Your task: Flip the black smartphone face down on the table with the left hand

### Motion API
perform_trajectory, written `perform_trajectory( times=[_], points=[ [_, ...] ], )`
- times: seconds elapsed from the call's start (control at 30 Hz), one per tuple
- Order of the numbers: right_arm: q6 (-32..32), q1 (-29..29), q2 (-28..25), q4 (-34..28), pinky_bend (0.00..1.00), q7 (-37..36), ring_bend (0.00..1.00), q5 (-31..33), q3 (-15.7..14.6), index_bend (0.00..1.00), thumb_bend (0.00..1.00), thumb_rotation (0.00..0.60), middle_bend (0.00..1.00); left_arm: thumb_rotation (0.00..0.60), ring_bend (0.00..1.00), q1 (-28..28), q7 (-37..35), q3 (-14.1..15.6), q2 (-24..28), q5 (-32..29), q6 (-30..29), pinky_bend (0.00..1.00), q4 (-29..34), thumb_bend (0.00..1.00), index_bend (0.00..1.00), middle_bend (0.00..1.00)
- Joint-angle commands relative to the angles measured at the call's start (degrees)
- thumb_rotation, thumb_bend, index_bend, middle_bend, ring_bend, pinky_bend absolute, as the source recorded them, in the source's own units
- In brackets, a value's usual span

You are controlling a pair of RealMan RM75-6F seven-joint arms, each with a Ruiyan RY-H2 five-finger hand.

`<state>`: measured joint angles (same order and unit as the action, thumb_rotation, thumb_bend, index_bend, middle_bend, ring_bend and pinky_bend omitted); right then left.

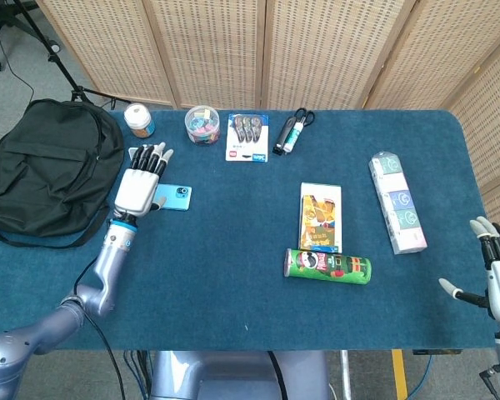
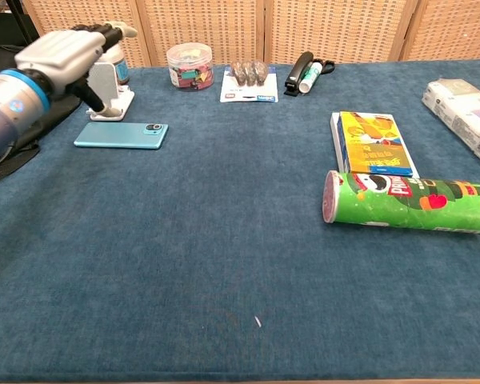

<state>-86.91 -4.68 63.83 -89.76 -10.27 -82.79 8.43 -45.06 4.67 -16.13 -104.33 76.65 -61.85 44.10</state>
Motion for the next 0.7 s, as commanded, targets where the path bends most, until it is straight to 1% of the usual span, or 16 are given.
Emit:
perform_trajectory(
  times=[0.03,0.17,0.33,0.47,0.63,0.7],
  points=[
    [-0.2,0.1,-0.1,-0.2,0.00,-0.1,0.00,-0.2,-0.1,0.05,0.00,0.600,0.00,0.600,0.00,6.0,-0.5,1.9,9.1,0.7,-5.2,0.00,13.2,0.00,0.00,0.00],
    [-0.6,0.2,-0.2,-0.6,0.00,-0.1,0.00,-0.6,-0.2,0.05,0.00,0.600,0.00,0.600,0.00,10.0,1.1,2.8,15.8,-0.2,-7.5,0.00,22.2,0.00,0.00,0.00],
    [-1.1,0.4,-0.4,-1.2,0.00,0.2,0.00,-1.2,-0.4,0.05,0.00,0.600,0.00,0.600,0.00,15.2,1.6,4.8,22.6,-1.3,-10.0,0.00,30.4,0.00,0.00,0.00],
    [-1.5,0.5,-0.4,-1.5,0.00,0.6,0.00,-1.7,-0.6,0.05,0.00,0.600,0.00,0.600,0.00,19.3,-0.3,7.0,26.0,-1.2,-12.2,0.00,33.6,0.00,0.00,0.00],
    [-2.3,0.8,-0.5,-2.0,0.00,0.9,0.00,-2.7,-0.9,0.05,0.00,0.600,0.00,0.600,0.00,25.8,-3.7,10.7,29.9,-1.9,-15.4,0.00,37.8,0.00,0.00,0.00],
    [-2.5,0.9,-0.5,-2.1,0.00,1.0,0.00,-2.8,-1.0,0.05,0.00,0.600,0.00,0.600,0.00,27.4,-4.5,11.6,31.2,-1.9,-16.0,0.00,39.3,0.00,0.00,0.00]
  ],
)
